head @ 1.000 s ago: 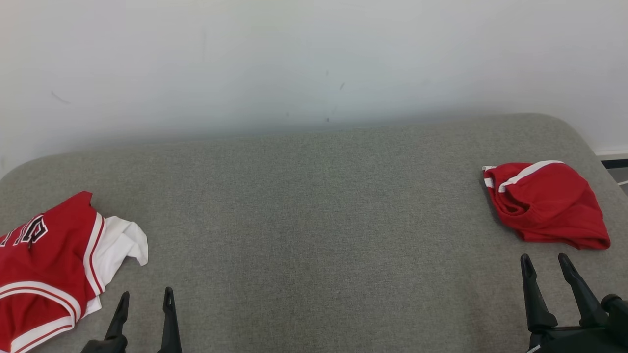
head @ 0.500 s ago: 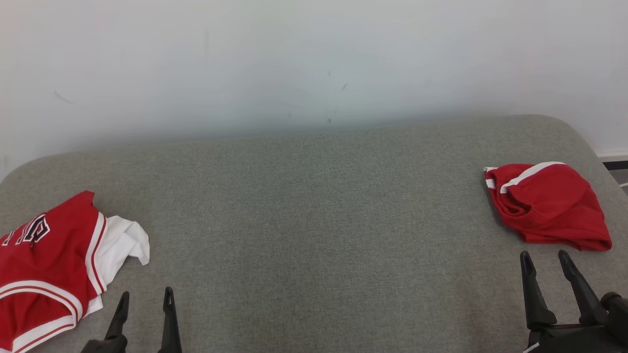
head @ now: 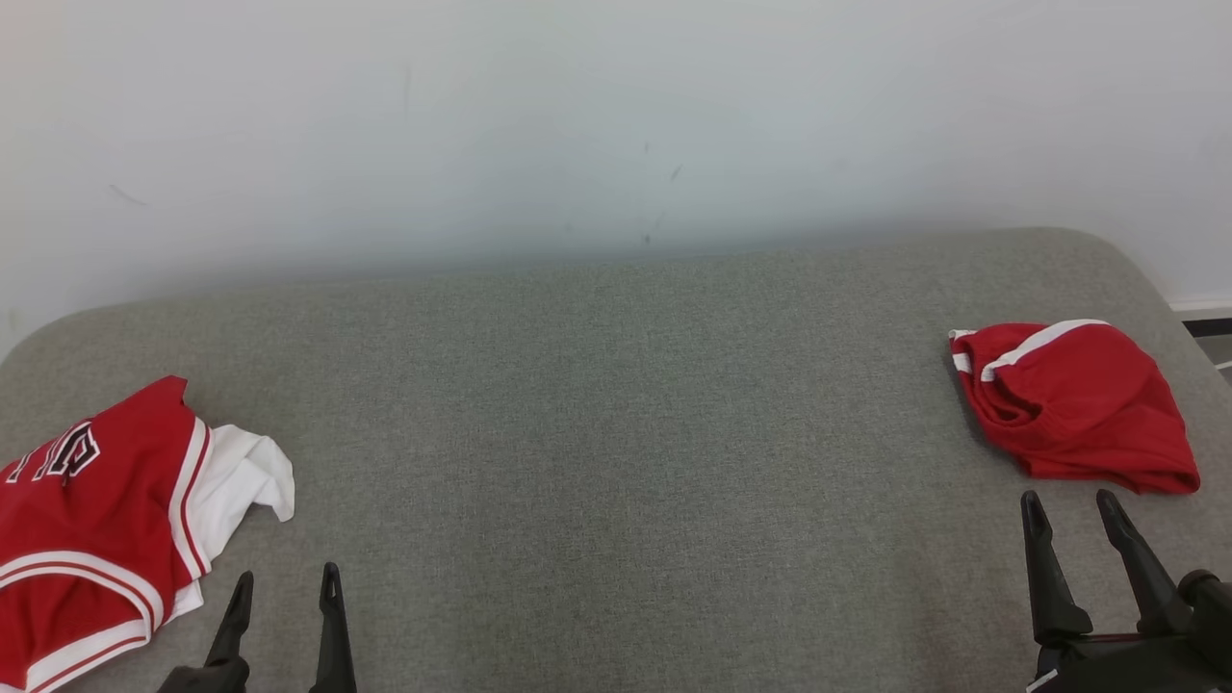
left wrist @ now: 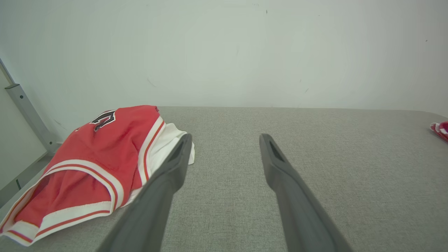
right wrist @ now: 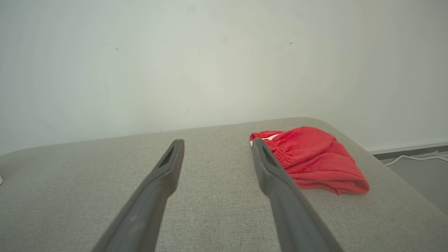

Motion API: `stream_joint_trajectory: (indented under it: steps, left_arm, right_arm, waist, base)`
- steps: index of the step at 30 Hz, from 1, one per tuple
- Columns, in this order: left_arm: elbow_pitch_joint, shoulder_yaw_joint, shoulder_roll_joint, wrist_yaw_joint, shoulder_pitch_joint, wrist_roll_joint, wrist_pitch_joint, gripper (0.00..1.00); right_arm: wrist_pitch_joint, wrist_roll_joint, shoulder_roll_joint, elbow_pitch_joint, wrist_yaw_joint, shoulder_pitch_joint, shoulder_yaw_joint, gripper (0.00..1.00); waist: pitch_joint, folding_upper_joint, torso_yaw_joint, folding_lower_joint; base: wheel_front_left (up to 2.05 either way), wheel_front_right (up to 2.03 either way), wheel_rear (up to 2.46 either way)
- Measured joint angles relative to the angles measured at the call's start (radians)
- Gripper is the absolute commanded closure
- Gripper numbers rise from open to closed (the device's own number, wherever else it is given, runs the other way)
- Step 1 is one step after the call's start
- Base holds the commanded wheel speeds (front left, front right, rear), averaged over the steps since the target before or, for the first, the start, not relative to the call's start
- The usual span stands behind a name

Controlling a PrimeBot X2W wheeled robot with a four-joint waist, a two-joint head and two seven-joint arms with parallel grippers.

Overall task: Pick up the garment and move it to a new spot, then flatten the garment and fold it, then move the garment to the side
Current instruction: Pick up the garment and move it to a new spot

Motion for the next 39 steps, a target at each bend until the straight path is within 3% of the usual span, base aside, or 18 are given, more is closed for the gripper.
stream_joint_trajectory:
  steps: [20, 39]
  left_arm:
    - [0.000, 0.001, 0.000, 0.000, -0.001, 0.007, 0.009, 0.00]
    - [0.003, -0.002, 0.000, 0.000, -0.001, 0.017, 0.016, 0.00]
  right_arm:
    - [0.017, -0.010, 0.012, -0.016, 0.000, 0.022, -0.025, 0.00]
    - [0.018, -0.017, 0.022, -0.025, 0.000, 0.056, -0.036, 0.00]
  waist:
    - [-0.007, 0.0000, 0.018, 0.0000]
    - [-0.019, -0.0001, 0.128, 0.0000]
  base:
    - [0.00, 0.00, 0.00]
    - [0.00, 0.00, 0.00]
